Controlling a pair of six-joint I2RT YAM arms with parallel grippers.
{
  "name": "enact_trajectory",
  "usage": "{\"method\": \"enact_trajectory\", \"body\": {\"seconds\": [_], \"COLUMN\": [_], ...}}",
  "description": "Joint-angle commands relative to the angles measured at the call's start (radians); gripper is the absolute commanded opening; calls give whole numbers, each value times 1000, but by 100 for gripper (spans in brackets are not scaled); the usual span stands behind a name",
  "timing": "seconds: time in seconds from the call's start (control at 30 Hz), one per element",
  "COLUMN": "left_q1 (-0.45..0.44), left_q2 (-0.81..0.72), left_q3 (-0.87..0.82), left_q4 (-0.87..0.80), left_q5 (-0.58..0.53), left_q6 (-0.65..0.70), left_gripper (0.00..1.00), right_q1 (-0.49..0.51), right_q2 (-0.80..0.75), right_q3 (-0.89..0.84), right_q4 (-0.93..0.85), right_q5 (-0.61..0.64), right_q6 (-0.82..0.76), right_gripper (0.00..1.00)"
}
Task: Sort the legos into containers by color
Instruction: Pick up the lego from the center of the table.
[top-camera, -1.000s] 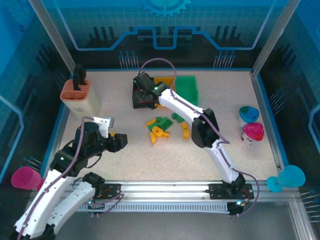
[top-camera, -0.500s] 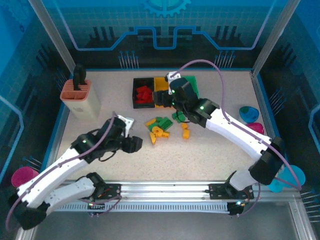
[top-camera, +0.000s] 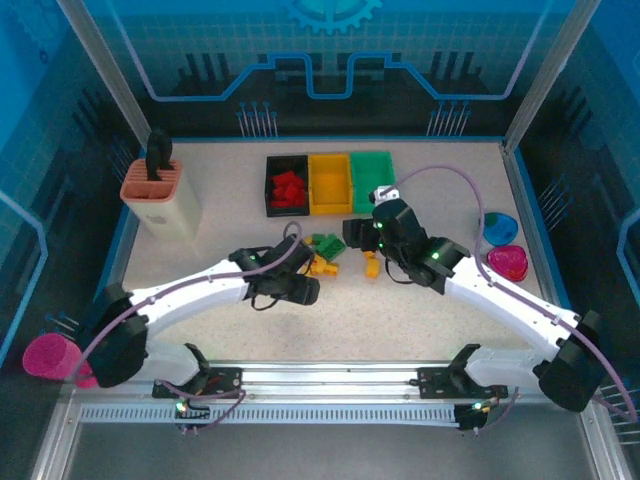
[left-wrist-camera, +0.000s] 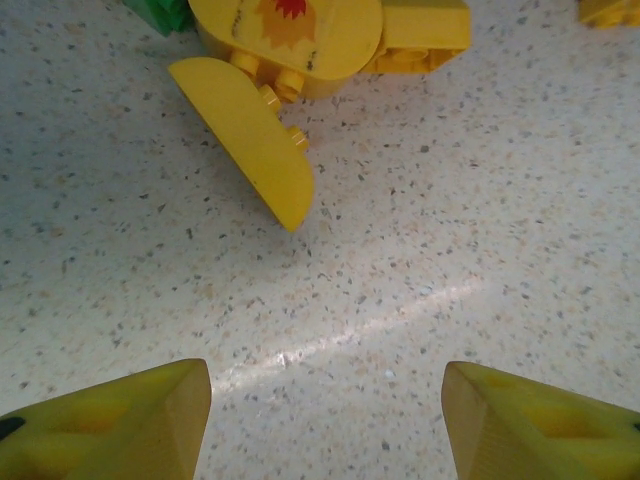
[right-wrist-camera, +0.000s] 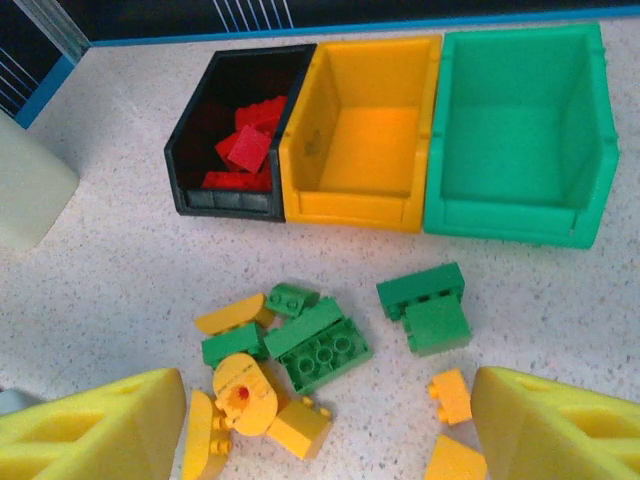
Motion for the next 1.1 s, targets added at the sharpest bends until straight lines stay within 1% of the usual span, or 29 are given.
{"method": "enact_trajectory", "body": {"seconds": [0.0, 0.2, 0.6, 0.67, 0.83, 0.97, 1.07], "left_q1": [-1, 10, 75, 78, 82, 85, 85], "left_q2": [70, 207, 328, 344, 374, 365, 340], "left_q3": [42, 94, 142, 151, 179, 181, 176], "left_q4": [53, 69, 90, 93, 79, 73, 57], "left_q5": [-2, -19, -51, -54, -85, -114, -134], "left_q6": [-28, -25, -16, -9, -1, 3, 4], "left_gripper": [64, 64, 64, 62, 49, 35, 28], "right_q1": [-11, -10, -11, -12, -13, -13, -12], "right_q2": [-28, -66, -129, -134, -141, -145, -147], "right_q3": [-55, -121, -193, -203, -215, -226, -233], "right_q4": [26, 23, 12, 12, 12, 14, 17], "right_q5": [5, 3, 22, 25, 24, 20, 18], "right_q6": [64, 86, 108, 111, 118, 125, 130], "right_gripper": [77, 77, 77, 77, 77, 77, 77]}}
